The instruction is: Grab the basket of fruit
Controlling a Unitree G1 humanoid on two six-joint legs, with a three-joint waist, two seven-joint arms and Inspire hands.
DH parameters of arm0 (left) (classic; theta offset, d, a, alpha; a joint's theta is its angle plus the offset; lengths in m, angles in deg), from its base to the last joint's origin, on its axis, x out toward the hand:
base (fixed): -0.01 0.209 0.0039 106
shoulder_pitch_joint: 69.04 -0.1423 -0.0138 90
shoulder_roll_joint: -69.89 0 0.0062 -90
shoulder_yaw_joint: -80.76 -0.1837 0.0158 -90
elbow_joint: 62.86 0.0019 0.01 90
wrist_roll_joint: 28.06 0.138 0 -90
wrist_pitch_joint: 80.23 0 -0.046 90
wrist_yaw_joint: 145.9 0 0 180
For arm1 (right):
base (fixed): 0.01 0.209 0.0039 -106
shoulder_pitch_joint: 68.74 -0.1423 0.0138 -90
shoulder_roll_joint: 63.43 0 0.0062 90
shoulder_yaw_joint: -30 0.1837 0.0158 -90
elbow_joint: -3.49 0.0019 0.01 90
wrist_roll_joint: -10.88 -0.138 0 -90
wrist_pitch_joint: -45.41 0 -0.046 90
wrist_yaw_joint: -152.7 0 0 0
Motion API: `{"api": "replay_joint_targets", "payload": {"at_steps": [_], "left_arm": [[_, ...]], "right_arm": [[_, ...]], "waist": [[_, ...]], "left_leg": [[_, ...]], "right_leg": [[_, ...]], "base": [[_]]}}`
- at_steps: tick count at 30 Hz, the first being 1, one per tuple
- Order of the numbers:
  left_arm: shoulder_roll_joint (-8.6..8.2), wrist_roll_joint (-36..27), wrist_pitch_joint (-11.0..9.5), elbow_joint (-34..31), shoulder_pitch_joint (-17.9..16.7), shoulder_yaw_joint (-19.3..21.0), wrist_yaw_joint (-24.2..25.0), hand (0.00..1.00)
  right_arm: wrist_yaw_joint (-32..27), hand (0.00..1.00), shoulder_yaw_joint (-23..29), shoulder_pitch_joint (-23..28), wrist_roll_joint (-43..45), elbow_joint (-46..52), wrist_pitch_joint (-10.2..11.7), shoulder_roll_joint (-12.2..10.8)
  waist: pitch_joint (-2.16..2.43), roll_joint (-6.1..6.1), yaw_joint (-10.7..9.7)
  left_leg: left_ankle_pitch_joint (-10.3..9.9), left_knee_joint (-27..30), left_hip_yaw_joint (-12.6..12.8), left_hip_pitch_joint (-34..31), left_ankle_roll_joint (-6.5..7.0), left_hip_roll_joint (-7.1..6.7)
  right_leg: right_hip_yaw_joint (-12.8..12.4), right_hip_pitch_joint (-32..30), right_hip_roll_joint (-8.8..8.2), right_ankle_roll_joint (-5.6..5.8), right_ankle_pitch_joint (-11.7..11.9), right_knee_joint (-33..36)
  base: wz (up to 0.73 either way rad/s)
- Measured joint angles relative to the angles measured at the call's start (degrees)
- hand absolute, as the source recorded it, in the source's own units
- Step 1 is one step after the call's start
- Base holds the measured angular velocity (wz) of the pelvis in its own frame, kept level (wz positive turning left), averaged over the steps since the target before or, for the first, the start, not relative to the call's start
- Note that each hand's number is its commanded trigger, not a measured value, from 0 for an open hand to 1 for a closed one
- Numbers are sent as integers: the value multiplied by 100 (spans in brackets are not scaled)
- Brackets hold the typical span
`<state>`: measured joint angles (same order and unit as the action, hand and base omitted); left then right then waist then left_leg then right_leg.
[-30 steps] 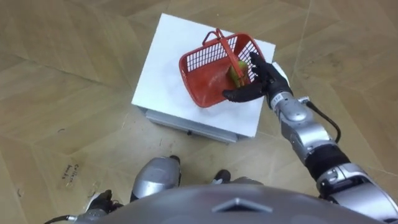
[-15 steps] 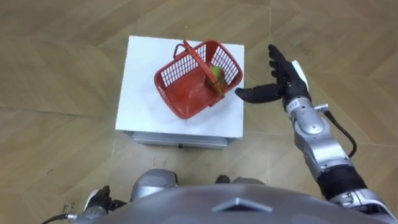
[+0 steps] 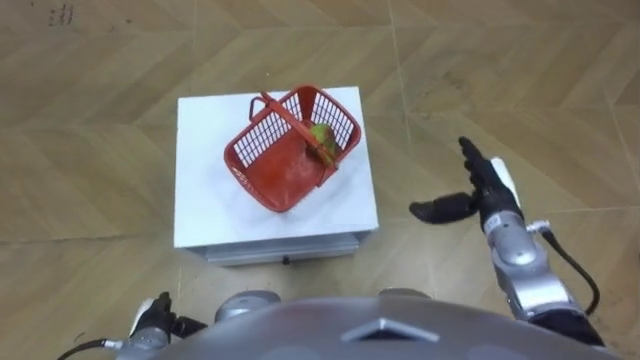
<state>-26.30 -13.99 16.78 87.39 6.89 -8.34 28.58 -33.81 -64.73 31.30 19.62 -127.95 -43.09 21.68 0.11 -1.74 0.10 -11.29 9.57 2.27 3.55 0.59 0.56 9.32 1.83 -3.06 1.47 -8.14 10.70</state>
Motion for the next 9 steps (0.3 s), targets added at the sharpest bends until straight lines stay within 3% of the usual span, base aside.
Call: {"api": "replay_joint_targets", "payload": {"at_steps": [9], "left_arm": [[-38, 459, 138, -38, -97, 156, 211, 0]], "right_arm": [[145, 0, 387, 171, -585, -1860, -38, -85]], "waist": [[-8, 69, 15]], "left_leg": [[-75, -4, 77, 147, -29, 58]], "right_leg": [[-134, 149, 80, -2, -10, -114]], "base": [[-4]]}}
